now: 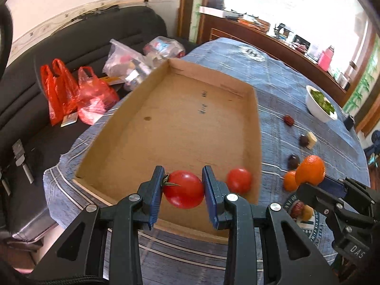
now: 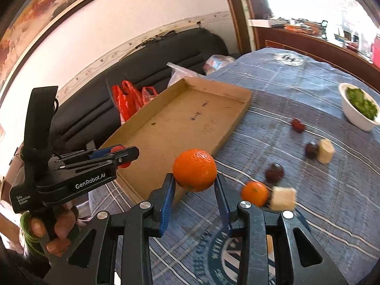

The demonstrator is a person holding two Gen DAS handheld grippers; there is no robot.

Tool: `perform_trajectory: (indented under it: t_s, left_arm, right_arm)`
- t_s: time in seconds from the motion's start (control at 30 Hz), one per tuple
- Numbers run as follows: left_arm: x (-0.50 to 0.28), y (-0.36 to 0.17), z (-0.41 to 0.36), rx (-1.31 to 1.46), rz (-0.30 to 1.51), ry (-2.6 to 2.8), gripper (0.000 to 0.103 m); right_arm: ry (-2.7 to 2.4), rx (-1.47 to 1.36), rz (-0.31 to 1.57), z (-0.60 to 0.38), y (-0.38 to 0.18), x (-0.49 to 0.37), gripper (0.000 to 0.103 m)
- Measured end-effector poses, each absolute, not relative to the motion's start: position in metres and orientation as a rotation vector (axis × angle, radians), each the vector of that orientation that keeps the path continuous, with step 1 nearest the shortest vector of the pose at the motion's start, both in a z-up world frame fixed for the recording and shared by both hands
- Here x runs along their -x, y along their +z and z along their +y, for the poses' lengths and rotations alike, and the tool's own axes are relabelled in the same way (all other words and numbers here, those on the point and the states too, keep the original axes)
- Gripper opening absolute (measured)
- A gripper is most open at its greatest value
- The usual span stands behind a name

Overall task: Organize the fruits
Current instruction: 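Carry the tomato and mandarin into the cardboard tray and open both grippers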

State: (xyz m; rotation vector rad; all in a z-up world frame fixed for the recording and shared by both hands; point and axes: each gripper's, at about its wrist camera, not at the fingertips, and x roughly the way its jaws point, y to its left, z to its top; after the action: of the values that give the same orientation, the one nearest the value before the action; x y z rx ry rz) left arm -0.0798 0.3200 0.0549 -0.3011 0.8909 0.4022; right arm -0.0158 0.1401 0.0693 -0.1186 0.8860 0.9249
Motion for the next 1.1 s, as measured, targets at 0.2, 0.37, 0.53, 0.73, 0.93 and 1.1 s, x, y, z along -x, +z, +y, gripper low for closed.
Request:
perform_trajectory:
  t_s: [0.2, 0.37, 0.53, 0.73, 0.93, 1.1]
  left_arm:
    - [0.077, 0.049, 0.335, 0.311, 0.902, 0.428, 0.03]
    - [0.071, 0.041, 0.347, 0.313, 0.916, 0.456, 0.03]
    - [0.069, 0.027, 0.363, 0.329, 0.952, 0.485, 0.03]
    - [0.068, 0.015, 0.372, 0.326, 0.989, 0.493, 0.031]
    - [0.065, 0.013, 0.368, 0.282, 1.0, 0.502, 0.031]
    - [0.063, 0.012, 0.365, 0.25, 1.015, 0.502, 0.037]
  right_arm:
    - [0.986, 0.138, 0.907, 0.178, 0.061, 0.013, 0.034]
    - [1.021, 0.178, 0.926, 0.212, 0.051, 0.012, 0.034]
    - [1.046, 0.236, 0.953, 0.24, 0.036, 0.013, 0.034]
    - [1.069, 0.272, 0.986, 0.256, 0.021, 0.015, 0.034]
    - [1.053, 0.283, 1.007, 0.264, 0.013, 0.008, 0.036]
    - [1.049, 0.283, 1.009, 0.265, 0.013, 0.004, 0.035]
